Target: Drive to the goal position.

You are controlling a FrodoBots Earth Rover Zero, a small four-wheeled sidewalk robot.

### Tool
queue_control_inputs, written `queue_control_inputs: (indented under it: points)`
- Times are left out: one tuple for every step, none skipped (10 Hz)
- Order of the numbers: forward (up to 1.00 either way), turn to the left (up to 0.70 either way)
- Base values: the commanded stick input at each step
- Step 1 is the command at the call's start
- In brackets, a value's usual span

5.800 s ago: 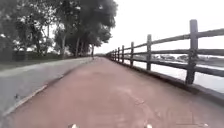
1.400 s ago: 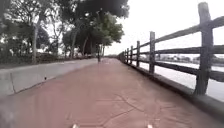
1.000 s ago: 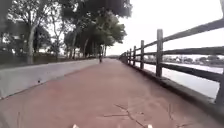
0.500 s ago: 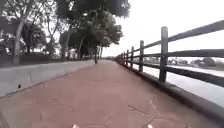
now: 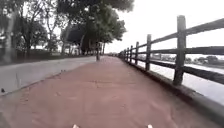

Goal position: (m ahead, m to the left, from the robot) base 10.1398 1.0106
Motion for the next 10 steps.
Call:
queue_control_inputs:
  points:
    - [1.0, 0.0]
    - [1.0, 0.0]
    - [1.0, 0.0]
    - [1.0, 0.0]
    - [1.0, 0.0]
    - [1.0, 0.0]
    - [1.0, 0.0]
    - [1.0, -0.22]
    - [1.0, -0.25]
    - [1.0, 0.0]
